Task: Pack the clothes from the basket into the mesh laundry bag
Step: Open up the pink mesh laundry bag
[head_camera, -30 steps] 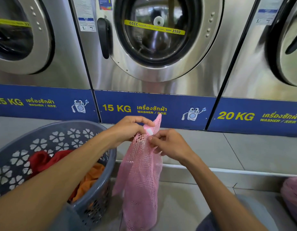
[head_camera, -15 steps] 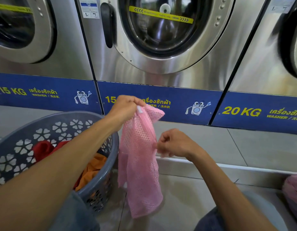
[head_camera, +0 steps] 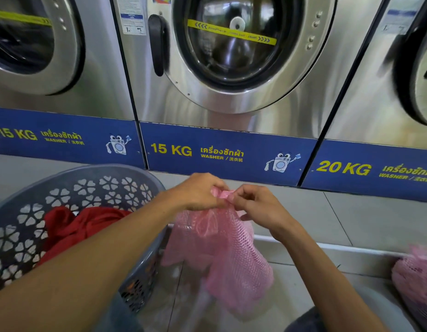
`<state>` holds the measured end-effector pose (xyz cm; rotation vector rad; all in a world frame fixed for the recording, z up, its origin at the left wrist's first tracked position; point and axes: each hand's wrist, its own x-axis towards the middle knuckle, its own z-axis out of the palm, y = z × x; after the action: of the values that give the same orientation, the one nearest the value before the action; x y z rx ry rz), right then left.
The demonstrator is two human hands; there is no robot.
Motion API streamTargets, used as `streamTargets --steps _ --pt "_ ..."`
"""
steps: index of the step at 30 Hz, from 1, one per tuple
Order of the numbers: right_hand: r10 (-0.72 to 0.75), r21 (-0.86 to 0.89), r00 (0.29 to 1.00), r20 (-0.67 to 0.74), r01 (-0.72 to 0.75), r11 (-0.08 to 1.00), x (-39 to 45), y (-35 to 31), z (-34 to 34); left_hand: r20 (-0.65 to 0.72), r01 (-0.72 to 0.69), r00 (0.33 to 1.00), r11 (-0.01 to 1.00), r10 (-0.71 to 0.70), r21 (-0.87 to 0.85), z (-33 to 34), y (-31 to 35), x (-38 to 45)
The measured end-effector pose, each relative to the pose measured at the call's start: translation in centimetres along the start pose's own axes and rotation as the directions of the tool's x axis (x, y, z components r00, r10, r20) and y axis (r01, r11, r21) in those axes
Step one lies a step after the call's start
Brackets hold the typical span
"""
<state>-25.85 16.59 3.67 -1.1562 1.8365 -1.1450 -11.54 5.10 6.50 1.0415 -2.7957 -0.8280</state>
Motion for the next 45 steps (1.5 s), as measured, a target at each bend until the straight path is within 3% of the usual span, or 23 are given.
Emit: streamTargets --steps 2,5,8,11,15,17,18,20,21,24,26,29,31,34,37,40,42,44,45 --pt "0.015 -0.013 1.000 0.000 -0.015 1.000 0.1 0.1 -0.1 -0.130 -0.007 0.991 0.997 0.017 0.077 -0.4 -0.3 0.2" --pt "0.024 -0.291 0.998 -0.051 -0.038 0.956 0.5 1.4 -0.7 -0.267 0.085 0.963 0.985 -0.044 0.147 -1.9 -0.8 0.1" --pt "0.193 -0.635 0.981 0.018 -0.138 0.760 0.7 3.4 -1.7 -0.459 0.170 0.876 0.985 -0.149 0.005 -3.8 -1.8 -0.4" --pt "0.407 -0.811 0.912 0.056 -0.196 0.551 0.6 5.5 -1.9 -0.581 0.182 0.779 0.972 -0.236 -0.151 -4.8 -3.2 -0.9" --pt "0.563 -0.837 0.815 0.137 -0.208 0.505 -0.3 5.8 -1.9 -0.554 0.108 0.815 0.984 -0.169 -0.142 -4.0 -2.7 -1.2" --pt "0.488 -0.874 0.865 0.117 -0.143 0.464 -0.6 6.0 -2.2 -0.456 0.024 0.883 0.980 -0.112 -0.195 -3.4 -1.3 -1.3" --pt "0.402 -0.844 0.909 0.111 -0.127 0.521 -0.5 6.0 -2.4 -0.385 0.005 0.919 0.978 -0.087 -0.207 -3.1 -0.7 -1.3" --pt "0.228 -0.629 0.966 0.122 -0.102 0.771 -0.2 5.5 -2.2 -0.247 -0.009 0.968 0.981 -0.040 -0.193 -2.4 0.1 -1.3" --pt "0.150 -0.539 0.980 0.128 -0.058 0.840 0.0 5.2 -1.8 -0.198 -0.017 0.980 0.982 -0.021 -0.188 -2.2 0.4 -1.3" --pt "0.027 -0.602 0.991 0.133 0.059 0.796 0.5 5.0 -0.6 -0.160 -0.044 0.987 0.981 0.013 -0.189 -2.0 0.8 -1.5" --pt "-0.016 -0.578 0.999 0.046 0.040 0.815 0.7 4.8 -0.6 -0.155 -0.025 0.988 0.993 0.006 -0.119 -2.2 0.5 -1.6" --pt "0.112 -0.143 0.986 -0.127 -0.129 0.981 0.7 3.6 -1.2 -0.009 0.092 0.996 0.993 -0.092 0.077 -2.6 -1.1 -1.9" --pt "0.196 0.176 0.978 -0.071 -0.182 0.968 0.5 2.3 -1.1 0.093 0.133 0.984 0.975 -0.151 0.177 -2.1 -1.9 -1.7" --pt "0.202 0.389 0.977 0.066 -0.212 0.897 0.2 0.9 -0.1 0.084 0.073 0.993 0.991 -0.082 0.109 -0.4 -1.8 -1.1" --pt "0.173 0.433 0.966 0.193 -0.242 0.868 0.0 0.2 0.8 0.082 -0.068 0.995 0.981 0.054 0.181 1.6 -0.9 -0.5" --pt "0.127 0.389 0.957 0.259 -0.224 0.894 -0.5 -0.3 0.5 0.115 -0.101 0.991 0.963 0.074 0.249 2.4 -0.6 -0.3" --pt "0.108 0.394 0.972 0.211 -0.186 0.900 -0.6 -0.4 -0.3 0.084 -0.038 0.996 0.989 0.026 0.145 2.0 -0.5 -0.3" --pt "0.106 0.408 0.980 0.169 -0.168 0.897 -0.7 -0.4 -1.0 0.048 0.085 0.996 0.979 -0.077 -0.187 1.1 -0.3 -0.4" --pt "0.107 0.413 0.984 0.143 -0.157 0.897 -0.7 -0.4 -1.3 0.043 0.135 0.991 0.907 -0.128 -0.400 0.7 0.0 -0.4"
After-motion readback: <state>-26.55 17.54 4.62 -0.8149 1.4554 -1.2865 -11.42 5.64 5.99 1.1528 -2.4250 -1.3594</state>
